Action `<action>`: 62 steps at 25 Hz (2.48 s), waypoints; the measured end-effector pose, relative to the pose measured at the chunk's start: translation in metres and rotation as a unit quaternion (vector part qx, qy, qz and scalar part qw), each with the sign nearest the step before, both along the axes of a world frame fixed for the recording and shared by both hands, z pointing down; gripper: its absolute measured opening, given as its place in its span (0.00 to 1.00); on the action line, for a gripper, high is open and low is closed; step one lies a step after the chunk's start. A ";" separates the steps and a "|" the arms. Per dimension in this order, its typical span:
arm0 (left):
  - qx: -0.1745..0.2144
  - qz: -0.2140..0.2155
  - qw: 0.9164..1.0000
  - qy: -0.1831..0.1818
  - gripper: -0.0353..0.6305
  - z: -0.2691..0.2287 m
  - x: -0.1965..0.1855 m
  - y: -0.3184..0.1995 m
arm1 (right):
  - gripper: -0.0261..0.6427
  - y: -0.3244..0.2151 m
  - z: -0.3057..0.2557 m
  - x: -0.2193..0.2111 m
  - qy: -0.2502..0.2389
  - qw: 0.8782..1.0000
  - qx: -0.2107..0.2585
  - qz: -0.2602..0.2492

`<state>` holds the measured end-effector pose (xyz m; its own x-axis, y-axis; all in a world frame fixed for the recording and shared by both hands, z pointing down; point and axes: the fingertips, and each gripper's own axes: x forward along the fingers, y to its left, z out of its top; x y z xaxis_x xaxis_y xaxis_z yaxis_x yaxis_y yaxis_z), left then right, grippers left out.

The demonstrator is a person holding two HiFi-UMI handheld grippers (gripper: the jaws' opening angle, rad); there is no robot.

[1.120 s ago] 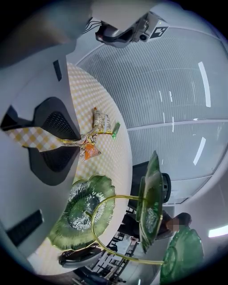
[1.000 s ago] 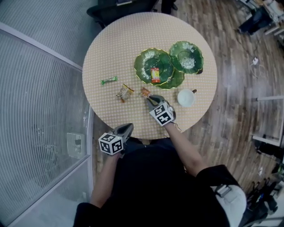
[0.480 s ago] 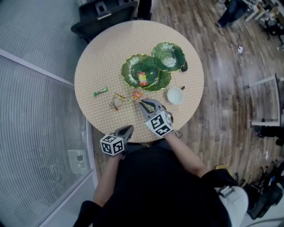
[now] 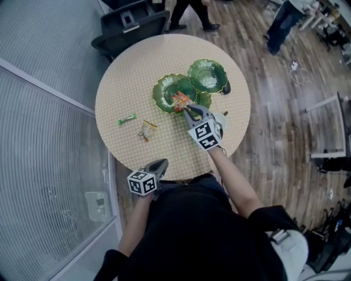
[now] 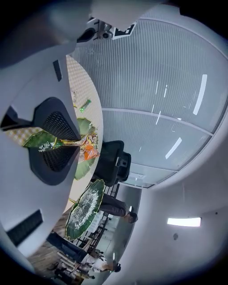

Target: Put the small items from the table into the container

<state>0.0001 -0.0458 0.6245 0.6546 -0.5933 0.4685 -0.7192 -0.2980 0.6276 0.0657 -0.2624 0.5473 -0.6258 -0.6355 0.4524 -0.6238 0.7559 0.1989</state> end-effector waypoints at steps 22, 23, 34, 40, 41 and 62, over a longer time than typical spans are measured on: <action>0.014 -0.031 0.999 -0.006 0.06 -0.007 -0.008 -0.010 | 0.17 0.054 0.047 -0.015 -0.088 0.989 -0.109 -0.041; 0.016 -0.032 0.999 -0.008 0.06 -0.008 -0.007 -0.011 | 0.17 0.066 0.056 -0.013 -0.087 0.988 -0.121 -0.048; 0.028 -0.041 0.998 -0.026 0.06 -0.020 -0.004 -0.026 | 0.12 0.125 0.106 0.016 -0.094 0.971 -0.209 -0.067; 0.038 -0.037 0.998 -0.037 0.06 -0.025 0.000 -0.034 | 0.12 0.129 0.116 0.015 -0.089 0.969 -0.216 -0.077; 0.040 -0.037 0.998 -0.038 0.06 -0.026 0.000 -0.035 | 0.12 0.130 0.117 0.015 -0.087 0.969 -0.216 -0.078; 0.044 -0.035 0.997 -0.060 0.06 -0.023 0.000 -0.034 | 0.12 0.140 0.125 0.001 -0.092 0.962 -0.235 -0.106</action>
